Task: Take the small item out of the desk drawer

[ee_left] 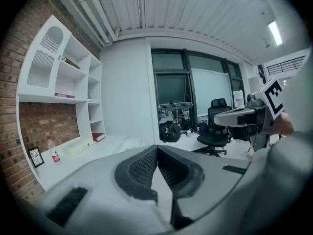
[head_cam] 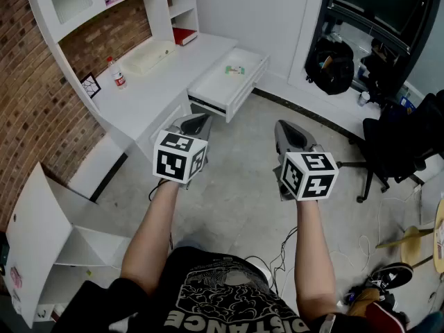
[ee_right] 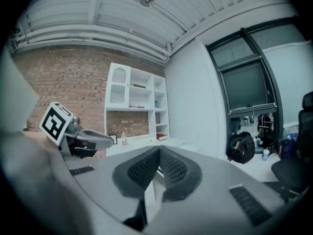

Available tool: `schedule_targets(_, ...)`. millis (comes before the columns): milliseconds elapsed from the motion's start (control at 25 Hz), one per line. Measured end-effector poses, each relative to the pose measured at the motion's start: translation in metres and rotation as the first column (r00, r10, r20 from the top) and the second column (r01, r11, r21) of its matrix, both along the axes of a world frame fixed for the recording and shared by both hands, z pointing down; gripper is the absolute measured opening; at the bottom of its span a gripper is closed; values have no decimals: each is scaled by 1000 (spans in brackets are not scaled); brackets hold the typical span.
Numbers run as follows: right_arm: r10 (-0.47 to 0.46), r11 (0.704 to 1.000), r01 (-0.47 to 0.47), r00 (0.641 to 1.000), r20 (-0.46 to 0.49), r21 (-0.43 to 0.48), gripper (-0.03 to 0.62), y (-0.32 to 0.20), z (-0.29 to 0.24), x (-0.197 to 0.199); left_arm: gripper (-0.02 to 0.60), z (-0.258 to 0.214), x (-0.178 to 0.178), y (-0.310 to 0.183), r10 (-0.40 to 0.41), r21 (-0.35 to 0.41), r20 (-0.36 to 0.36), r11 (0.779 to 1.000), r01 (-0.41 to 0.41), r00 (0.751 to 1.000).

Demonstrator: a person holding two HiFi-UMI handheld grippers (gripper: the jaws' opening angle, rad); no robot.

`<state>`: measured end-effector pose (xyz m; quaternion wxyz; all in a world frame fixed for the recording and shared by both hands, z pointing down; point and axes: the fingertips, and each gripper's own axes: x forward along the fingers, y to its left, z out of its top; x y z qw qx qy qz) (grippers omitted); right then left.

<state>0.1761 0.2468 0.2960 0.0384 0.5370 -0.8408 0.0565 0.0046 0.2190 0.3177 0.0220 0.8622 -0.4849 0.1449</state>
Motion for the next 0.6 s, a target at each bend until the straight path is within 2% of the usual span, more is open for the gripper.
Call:
schedule_targets(280, 14, 1000, -14, 1000, -2, -10, 6, -9, 5, 3, 4, 0, 3, -11, 1, -4, 0, 1000, -1, 1000)
schedule_targets(600, -6, 1000, 6, 1000, -21, -23, 51, -46, 12, -5, 3, 11, -6, -47, -10, -17, 7, 1000, 10, 1000)
